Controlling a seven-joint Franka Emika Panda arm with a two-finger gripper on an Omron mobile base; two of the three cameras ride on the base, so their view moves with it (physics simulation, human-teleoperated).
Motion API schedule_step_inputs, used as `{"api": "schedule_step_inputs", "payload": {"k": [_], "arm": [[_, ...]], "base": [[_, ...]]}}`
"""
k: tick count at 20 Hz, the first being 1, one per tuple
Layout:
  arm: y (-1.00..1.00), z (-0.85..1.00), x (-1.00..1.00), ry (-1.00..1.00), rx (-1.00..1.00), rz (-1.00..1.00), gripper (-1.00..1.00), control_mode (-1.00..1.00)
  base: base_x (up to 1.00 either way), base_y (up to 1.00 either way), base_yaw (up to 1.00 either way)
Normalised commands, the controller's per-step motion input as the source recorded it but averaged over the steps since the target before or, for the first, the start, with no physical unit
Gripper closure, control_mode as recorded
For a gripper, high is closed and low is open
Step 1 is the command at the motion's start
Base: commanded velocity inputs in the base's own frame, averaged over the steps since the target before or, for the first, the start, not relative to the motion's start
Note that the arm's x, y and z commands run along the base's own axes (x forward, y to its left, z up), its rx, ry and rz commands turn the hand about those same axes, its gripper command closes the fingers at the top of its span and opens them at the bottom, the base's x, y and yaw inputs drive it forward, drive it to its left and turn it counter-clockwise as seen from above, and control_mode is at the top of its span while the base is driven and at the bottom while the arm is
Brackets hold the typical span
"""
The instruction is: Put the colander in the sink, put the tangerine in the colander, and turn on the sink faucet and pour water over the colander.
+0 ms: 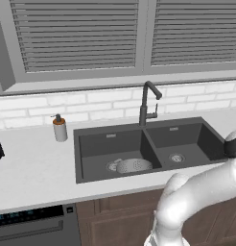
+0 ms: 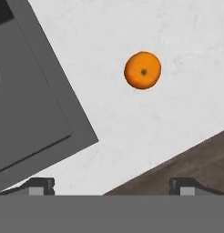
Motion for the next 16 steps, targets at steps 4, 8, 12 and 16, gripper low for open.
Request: {"api": "schedule_step_inputs", "payload": {"k": [4,8,12,16], "arm": [[-0.05,-0.14,0.16,0.04,0.02,0.00,-1.00,-1.00],[-0.18,-0.45,0.14,0.09,0.03,-0.02,-1.00,-1.00],[-0.16,-0.58,0.04,0.11,0.03,-0.02,-1.00,-1.00],[-0.18,-0.61,0.00,0.05,0.01,-0.02,-1.00,-1.00]], "base": [[0.00,0.00,0.00],[0.00,0.00,0.00],[0.00,0.00,0.00],[0.00,0.00,0.00]]}}
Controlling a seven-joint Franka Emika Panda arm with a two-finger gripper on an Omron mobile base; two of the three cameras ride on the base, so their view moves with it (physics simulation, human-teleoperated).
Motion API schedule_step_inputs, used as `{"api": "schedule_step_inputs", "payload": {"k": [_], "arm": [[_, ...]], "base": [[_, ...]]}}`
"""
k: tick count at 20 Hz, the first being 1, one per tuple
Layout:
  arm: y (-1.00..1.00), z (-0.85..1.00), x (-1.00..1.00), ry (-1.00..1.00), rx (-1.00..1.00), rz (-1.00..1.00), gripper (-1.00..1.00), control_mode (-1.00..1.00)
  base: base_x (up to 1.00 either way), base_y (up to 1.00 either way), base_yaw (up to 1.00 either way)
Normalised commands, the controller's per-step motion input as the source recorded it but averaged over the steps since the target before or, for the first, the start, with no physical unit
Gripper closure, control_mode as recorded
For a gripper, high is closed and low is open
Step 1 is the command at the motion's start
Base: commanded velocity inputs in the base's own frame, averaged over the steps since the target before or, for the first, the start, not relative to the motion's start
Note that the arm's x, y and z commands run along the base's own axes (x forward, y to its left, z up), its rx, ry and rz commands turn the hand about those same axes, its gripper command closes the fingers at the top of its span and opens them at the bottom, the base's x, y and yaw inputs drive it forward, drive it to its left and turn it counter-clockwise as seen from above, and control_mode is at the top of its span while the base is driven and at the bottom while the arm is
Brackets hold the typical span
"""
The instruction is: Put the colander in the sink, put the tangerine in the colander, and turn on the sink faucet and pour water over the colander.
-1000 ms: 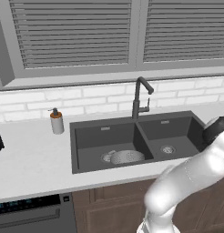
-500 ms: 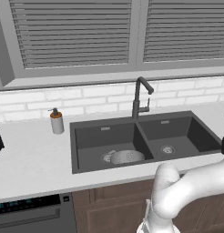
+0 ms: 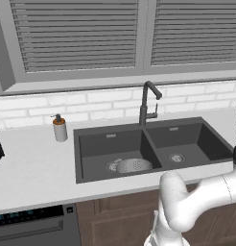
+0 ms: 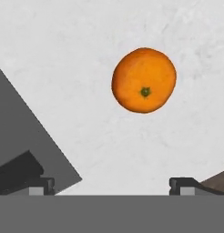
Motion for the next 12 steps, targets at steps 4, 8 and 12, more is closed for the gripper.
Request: {"api": "schedule_step_inputs", "payload": {"k": [4,8,12], "arm": [[-0.32,-0.39,0.04,0.00,0.02,0.00,-1.00,-1.00],[-0.43,-0.40,0.10,0.00,0.00,0.00,-1.00,-1.00],[-0.19,-0.14,0.27,0.00,0.00,0.00,-1.00,-1.00]], "base": [[0.00,0.00,0.00],[0.00,0.00,0.00],[0.00,0.00,0.00]]}}
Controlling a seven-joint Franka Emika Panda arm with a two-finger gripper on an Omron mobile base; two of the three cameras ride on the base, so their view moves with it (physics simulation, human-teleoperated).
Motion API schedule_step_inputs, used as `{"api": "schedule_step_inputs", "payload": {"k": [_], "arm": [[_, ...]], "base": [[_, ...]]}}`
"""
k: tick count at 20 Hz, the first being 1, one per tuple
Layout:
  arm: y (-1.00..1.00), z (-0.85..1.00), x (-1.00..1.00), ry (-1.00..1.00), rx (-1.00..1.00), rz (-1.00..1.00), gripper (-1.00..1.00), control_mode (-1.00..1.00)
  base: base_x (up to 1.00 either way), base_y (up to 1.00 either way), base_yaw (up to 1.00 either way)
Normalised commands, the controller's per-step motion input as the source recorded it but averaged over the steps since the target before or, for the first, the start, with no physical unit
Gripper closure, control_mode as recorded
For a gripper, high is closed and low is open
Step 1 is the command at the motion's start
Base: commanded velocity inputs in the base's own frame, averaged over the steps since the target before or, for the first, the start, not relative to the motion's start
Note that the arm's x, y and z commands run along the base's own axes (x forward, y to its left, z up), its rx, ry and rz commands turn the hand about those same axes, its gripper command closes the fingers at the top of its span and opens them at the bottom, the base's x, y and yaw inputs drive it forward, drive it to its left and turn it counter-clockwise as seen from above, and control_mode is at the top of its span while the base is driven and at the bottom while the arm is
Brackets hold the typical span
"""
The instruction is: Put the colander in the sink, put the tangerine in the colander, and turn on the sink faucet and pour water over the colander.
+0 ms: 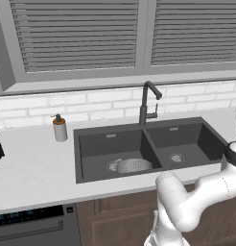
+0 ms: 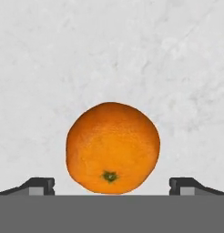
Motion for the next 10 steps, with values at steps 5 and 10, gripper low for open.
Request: {"api": "schedule_step_inputs", "payload": {"k": [5,10], "arm": [[0.00,-0.20,0.36,0.00,0.00,0.00,-1.00,-1.00],[-0.02,-0.26,0.41,-0.02,0.00,0.00,1.00,-1.00]], "base": [[0.00,0.00,0.00],[0.00,0.00,0.00]]}}
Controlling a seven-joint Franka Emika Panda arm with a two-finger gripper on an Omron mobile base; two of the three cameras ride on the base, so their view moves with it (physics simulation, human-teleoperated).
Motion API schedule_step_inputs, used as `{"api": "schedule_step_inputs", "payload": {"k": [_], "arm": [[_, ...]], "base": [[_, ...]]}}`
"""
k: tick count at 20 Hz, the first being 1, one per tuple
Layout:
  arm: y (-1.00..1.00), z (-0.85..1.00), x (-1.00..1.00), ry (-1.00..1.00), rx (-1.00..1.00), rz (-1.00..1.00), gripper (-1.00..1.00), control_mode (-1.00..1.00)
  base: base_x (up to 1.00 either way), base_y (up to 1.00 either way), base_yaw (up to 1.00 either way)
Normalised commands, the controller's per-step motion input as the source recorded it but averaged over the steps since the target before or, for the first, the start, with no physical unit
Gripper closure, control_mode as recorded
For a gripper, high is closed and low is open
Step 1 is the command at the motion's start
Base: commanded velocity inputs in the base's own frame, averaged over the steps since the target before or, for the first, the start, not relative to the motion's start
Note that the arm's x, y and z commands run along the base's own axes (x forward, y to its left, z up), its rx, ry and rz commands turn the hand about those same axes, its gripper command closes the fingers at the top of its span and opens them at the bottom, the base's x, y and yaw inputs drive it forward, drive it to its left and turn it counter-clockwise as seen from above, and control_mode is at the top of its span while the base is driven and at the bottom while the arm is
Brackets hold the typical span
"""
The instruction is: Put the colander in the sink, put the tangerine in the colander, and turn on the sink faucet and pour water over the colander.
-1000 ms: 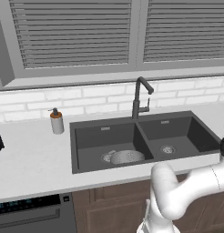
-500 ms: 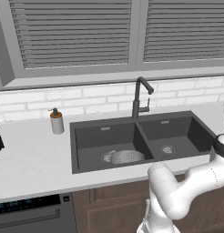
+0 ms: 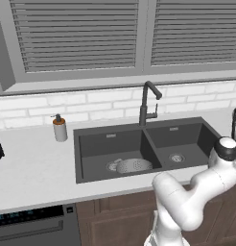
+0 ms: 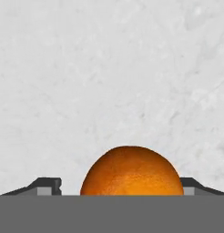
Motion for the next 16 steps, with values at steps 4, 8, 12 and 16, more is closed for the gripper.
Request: {"api": "schedule_step_inputs", "payload": {"k": [4,8,12,16], "arm": [[0.07,-0.08,-0.02,-0.02,-0.02,0.00,1.00,-1.00],[0.98,0.23,0.04,-0.06,-0.01,0.00,1.00,-1.00],[1.00,0.46,0.17,-0.18,-0.05,0.00,1.00,-1.00],[1.00,0.23,0.05,-0.19,-0.03,0.00,1.00,-1.00]], "base": [[0.00,0.00,0.00],[0.00,0.00,0.00],[0.00,0.00,0.00],[0.00,0.00,0.00]]}}
